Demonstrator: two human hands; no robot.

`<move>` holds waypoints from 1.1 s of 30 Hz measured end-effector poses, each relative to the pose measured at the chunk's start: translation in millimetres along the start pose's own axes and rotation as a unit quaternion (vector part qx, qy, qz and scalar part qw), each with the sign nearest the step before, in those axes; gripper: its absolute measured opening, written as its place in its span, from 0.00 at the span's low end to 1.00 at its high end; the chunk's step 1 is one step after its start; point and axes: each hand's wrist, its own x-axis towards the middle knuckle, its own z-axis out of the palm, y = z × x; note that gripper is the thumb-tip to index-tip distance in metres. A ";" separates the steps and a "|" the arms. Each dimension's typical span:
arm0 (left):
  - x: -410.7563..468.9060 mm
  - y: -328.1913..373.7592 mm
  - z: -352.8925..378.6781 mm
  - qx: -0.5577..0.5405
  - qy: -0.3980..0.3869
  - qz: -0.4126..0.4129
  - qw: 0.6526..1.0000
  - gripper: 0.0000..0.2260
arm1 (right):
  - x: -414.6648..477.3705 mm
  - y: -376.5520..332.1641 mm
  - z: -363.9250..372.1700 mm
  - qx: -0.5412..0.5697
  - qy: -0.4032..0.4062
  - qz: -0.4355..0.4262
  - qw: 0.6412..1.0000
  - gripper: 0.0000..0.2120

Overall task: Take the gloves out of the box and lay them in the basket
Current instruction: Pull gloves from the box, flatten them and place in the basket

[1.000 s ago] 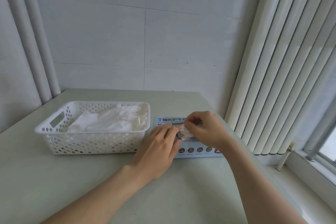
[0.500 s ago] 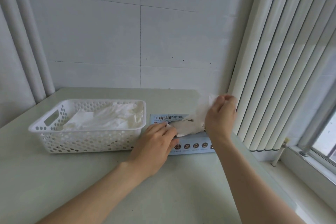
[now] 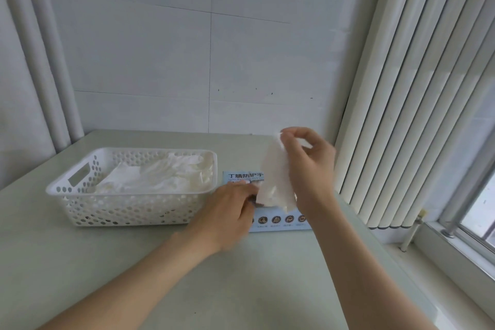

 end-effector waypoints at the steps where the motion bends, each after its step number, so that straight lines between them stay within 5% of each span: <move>1: 1.7 3.8 -5.7 -0.044 0.022 -0.030 0.998 0.15 | -0.7 1.6 -0.4 -0.010 -0.032 0.032 0.999 0.01; 5: 9.9 5.1 -14.5 -0.225 0.116 -0.097 0.962 0.13 | -0.1 13.0 -1.5 -0.040 -0.097 0.108 0.989 0.06; 9: 9.3 12.4 -15.9 -0.323 0.088 -0.075 0.939 0.12 | 0.7 20.0 0.8 -0.042 -0.143 0.135 0.980 0.07; 15: 16.4 16.0 -25.4 -0.321 0.167 -0.078 0.929 0.07 | 0.0 15.2 2.9 0.046 -0.201 0.168 0.964 0.10; 22: 23.1 9.6 -42.0 -0.368 0.253 -0.124 0.886 0.13 | -3.4 13.8 -2.1 -0.021 -0.264 0.163 0.951 0.15; 26: 23.2 9.4 -39.9 -0.407 0.234 -0.167 0.867 0.16 | 0.2 17.1 -0.3 0.067 -0.205 0.162 0.963 0.12; 33: 24.7 16.9 -53.8 -0.418 0.205 -0.195 0.863 0.13 | -0.3 19.4 0.1 0.115 -0.237 0.161 0.951 0.09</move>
